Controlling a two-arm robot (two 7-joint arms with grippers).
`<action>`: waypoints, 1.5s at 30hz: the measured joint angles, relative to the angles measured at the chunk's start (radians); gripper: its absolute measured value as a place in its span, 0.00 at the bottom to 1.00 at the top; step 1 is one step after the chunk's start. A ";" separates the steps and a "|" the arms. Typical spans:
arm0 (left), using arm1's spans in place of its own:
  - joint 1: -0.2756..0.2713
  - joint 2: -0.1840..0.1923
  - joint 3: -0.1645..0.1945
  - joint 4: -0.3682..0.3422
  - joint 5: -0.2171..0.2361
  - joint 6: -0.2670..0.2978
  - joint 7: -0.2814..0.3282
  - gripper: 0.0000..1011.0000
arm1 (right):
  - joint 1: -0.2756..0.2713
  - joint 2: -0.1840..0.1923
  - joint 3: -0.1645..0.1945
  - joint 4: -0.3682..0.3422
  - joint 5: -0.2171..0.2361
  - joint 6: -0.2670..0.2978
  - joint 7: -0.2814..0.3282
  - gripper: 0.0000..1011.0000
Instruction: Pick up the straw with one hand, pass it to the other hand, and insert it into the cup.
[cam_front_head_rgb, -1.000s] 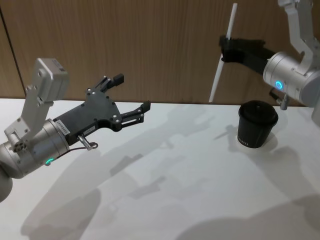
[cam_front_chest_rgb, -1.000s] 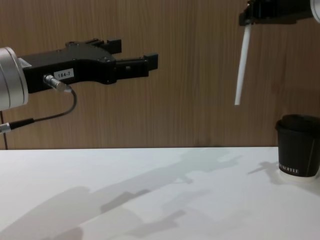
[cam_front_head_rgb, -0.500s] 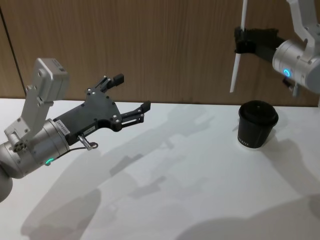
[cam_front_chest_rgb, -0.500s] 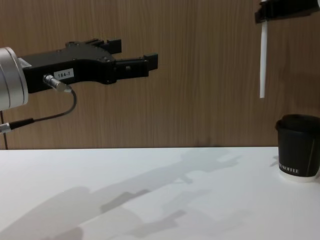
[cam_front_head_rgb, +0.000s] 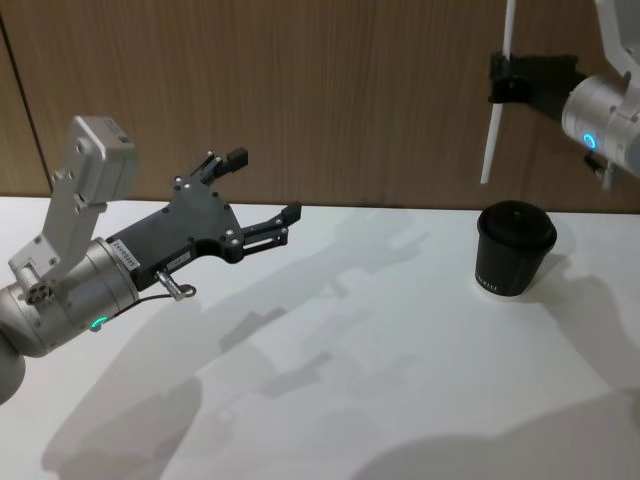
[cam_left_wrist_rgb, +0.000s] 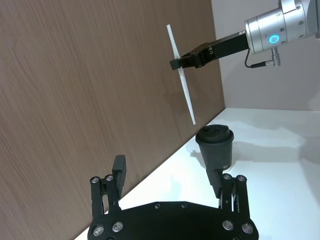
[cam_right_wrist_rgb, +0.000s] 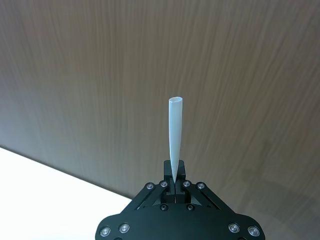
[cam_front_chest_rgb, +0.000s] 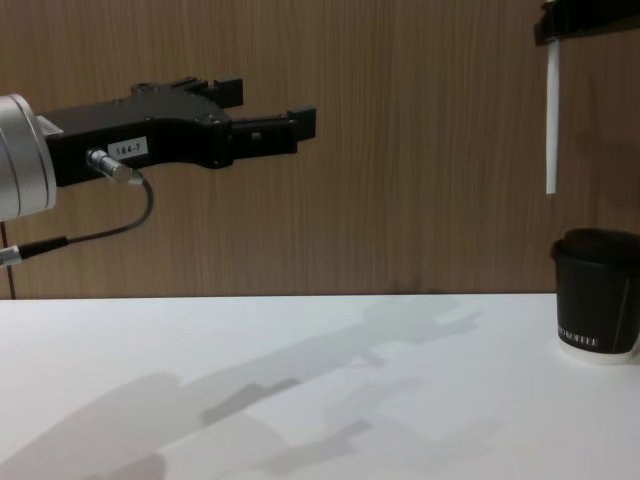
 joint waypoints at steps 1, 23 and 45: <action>0.000 0.000 0.000 0.000 0.000 0.000 0.000 0.99 | -0.002 0.000 0.003 -0.003 0.000 0.001 -0.001 0.01; 0.000 0.000 0.000 0.000 0.000 0.000 0.000 0.99 | -0.058 0.006 0.055 -0.043 0.000 0.029 -0.045 0.01; 0.000 0.000 0.000 0.000 0.000 0.000 0.000 0.99 | -0.076 -0.005 0.062 -0.019 -0.041 -0.002 -0.063 0.01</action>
